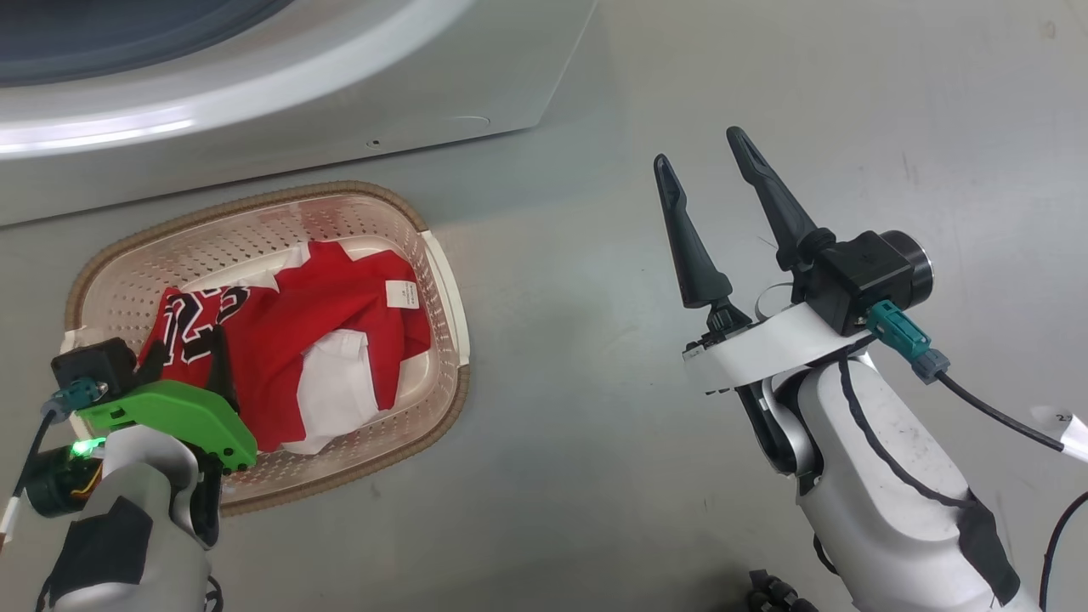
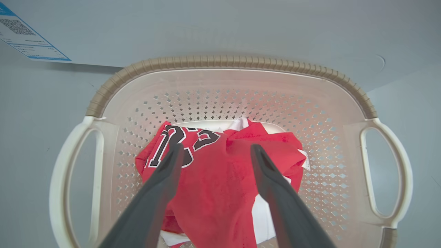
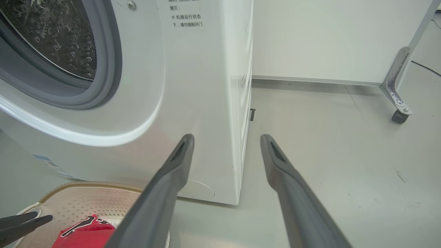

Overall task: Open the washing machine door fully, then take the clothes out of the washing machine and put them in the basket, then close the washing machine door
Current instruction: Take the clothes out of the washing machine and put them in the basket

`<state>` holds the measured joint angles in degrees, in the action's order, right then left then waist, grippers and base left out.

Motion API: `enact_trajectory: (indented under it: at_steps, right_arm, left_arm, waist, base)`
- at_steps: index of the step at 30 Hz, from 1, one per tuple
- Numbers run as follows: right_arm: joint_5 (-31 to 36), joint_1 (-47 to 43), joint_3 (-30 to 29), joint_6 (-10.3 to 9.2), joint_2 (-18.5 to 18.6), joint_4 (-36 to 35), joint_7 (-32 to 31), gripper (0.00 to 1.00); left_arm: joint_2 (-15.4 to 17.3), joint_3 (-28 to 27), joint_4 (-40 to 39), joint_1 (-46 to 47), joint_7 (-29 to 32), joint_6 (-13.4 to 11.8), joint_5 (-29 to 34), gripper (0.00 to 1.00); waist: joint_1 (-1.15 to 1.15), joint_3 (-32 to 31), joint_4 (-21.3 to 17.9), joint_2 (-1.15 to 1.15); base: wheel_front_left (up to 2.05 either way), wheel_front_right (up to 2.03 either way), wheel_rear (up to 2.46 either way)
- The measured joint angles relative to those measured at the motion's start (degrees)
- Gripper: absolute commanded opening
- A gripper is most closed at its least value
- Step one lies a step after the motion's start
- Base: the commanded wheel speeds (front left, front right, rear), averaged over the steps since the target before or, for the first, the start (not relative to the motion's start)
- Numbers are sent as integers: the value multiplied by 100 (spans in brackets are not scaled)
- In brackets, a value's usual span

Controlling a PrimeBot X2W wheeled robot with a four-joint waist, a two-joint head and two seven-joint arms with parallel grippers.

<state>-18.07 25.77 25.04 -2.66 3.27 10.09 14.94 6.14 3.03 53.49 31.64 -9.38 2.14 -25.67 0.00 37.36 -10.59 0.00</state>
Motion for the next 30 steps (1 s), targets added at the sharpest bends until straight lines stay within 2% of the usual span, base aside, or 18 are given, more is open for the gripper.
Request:
enact_trajectory:
  at_steps: [7,17,21,30]
  right_arm:
    - [1,-18,-119,0,1,156,0,100]
    - [13,-175,-432,1,0,386,0,100]
    - [35,-328,-517,8,-1,504,0,100]
    - [52,-669,-775,62,11,713,0,100]
  left_arm:
    - [-15,-1,44,-1,-350,71,-1,100]
    - [-81,29,-479,3,-508,169,107,100]
    - [-78,35,-793,1,-509,172,255,100]
    - [-11,-73,-2038,-221,-508,118,658,100]
  waist:
    - [0,-298,54,0]
    - [0,-867,235,0]
    - [0,-1130,325,0]
    - [-1,-1756,511,0]
  base:
    - [0,0,0]
    - [0,0,0]
    - [0,0,0]
    - [0,0,0]
